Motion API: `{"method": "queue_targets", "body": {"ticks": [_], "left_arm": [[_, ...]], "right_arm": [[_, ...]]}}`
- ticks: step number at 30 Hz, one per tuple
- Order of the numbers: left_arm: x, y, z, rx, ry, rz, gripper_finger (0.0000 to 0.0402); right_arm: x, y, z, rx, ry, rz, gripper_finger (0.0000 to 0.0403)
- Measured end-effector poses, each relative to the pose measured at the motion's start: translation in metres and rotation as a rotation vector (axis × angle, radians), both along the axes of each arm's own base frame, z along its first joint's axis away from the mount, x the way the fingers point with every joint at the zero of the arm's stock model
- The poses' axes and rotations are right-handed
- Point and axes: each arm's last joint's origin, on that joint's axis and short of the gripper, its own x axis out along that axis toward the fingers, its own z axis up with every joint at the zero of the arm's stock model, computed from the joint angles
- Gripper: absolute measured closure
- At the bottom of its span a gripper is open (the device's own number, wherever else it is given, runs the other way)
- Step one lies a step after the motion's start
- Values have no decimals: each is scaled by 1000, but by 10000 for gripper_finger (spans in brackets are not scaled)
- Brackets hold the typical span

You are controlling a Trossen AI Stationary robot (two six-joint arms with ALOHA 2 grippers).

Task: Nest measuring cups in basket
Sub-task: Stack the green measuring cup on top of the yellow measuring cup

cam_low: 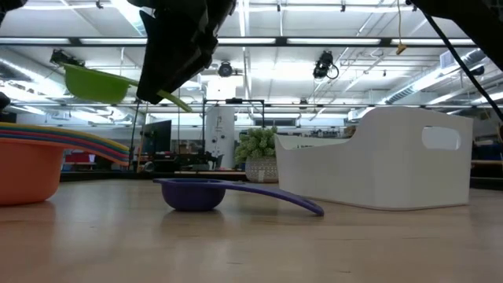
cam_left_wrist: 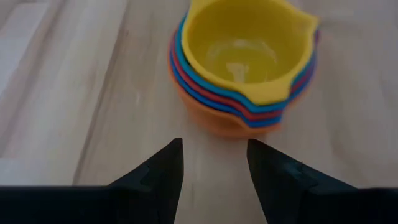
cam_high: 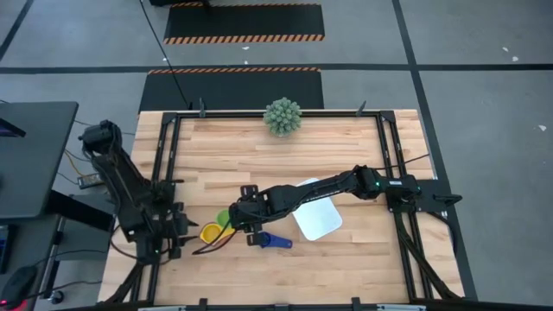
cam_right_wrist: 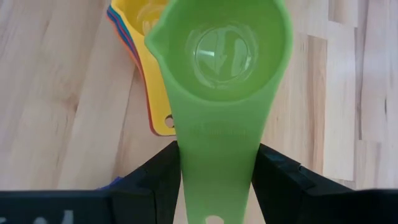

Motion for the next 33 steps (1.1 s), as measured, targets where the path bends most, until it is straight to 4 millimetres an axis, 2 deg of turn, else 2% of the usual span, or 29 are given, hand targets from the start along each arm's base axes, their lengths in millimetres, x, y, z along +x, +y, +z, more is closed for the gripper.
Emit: {"method": "queue_targets", "body": {"ticks": [13, 23, 33], "left_arm": [[29, 1, -10, 89, -6, 52, 219], [61, 2, -11, 112, -41, 34, 219], [88, 3, -23, 101, -68, 51, 219]], "right_arm": [[1, 2, 1, 26, -13, 15, 220], [-9, 11, 5, 26, 40, 18, 220], [-13, 14, 0, 25, 78, 8, 220]]}}
